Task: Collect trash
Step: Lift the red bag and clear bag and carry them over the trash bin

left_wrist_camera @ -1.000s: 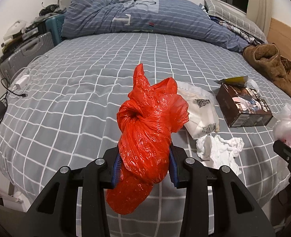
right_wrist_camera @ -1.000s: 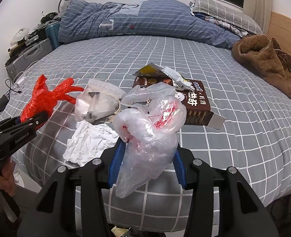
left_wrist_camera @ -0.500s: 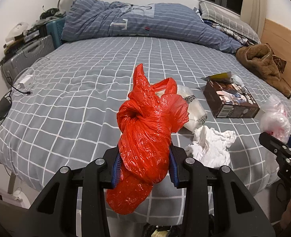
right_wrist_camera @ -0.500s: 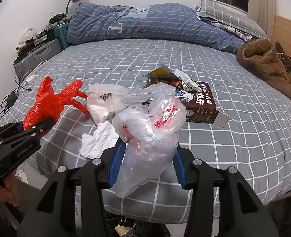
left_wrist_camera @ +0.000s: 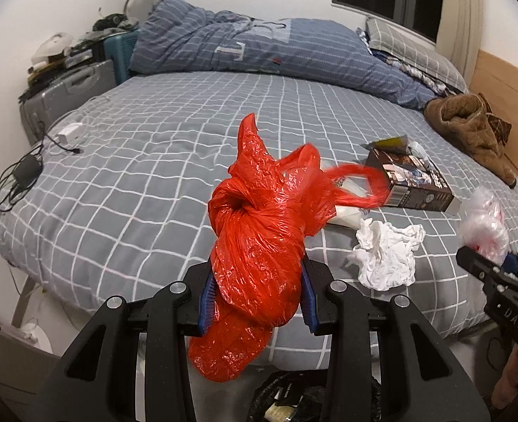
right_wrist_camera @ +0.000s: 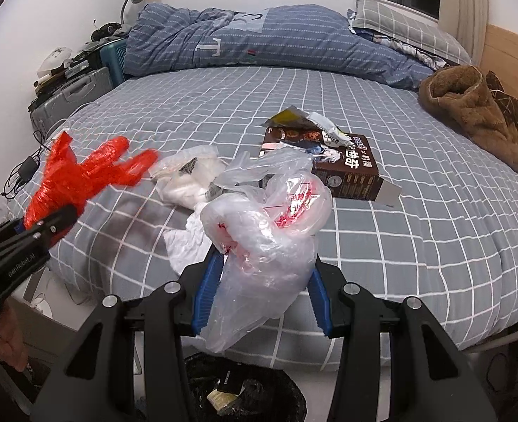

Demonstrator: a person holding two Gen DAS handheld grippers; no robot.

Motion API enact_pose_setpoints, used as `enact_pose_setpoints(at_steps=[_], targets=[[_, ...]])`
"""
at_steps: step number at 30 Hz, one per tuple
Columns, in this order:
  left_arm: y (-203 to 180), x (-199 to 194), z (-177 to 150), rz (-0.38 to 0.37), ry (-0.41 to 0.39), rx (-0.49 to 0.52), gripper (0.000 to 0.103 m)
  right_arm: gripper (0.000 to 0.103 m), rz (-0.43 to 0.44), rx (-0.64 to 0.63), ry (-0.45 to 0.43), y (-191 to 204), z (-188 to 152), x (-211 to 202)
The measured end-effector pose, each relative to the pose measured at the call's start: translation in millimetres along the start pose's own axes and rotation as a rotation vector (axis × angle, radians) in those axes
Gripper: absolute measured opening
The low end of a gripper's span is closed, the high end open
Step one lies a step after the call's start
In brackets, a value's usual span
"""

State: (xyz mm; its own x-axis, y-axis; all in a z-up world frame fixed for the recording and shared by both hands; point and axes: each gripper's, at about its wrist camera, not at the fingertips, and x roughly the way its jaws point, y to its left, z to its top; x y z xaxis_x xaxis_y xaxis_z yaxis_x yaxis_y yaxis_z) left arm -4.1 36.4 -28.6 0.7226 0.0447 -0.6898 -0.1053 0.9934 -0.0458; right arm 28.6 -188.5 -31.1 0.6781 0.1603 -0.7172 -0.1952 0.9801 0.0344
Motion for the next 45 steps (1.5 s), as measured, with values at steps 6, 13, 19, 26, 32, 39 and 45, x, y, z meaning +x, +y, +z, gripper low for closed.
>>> enact_pose_setpoints(at_steps=[6,13,19,26,32,39,45], targets=[[-3,-17,-6,-0.012,-0.015,0.001,0.037,0.044,-0.005,0.001,-0.003,1,-8,-8],[-13,-30,-24,-0.025,0.005,0.023,0.037,0.044,-0.001,0.004,0.003,5,-22,-20],[-17,-38,-42,-0.030,0.035,0.033,0.037,0.044,0.005,0.006,0.002,11,-36,-34],[-17,-52,-63,-0.029,0.054,0.027,0.037,0.044,0.016,0.007,0.006,18,-52,-50],[-18,-63,-79,-0.031,0.070,0.018,0.037,0.044,0.024,0.019,0.019,23,-68,-62],[-19,-74,-94,-0.031,0.091,0.013,0.037,0.044,0.031,0.026,0.038,28,-89,-74],[-21,-78,-109,-0.032,0.127,0.014,0.037,0.044,0.032,0.016,0.062,31,-107,-78]])
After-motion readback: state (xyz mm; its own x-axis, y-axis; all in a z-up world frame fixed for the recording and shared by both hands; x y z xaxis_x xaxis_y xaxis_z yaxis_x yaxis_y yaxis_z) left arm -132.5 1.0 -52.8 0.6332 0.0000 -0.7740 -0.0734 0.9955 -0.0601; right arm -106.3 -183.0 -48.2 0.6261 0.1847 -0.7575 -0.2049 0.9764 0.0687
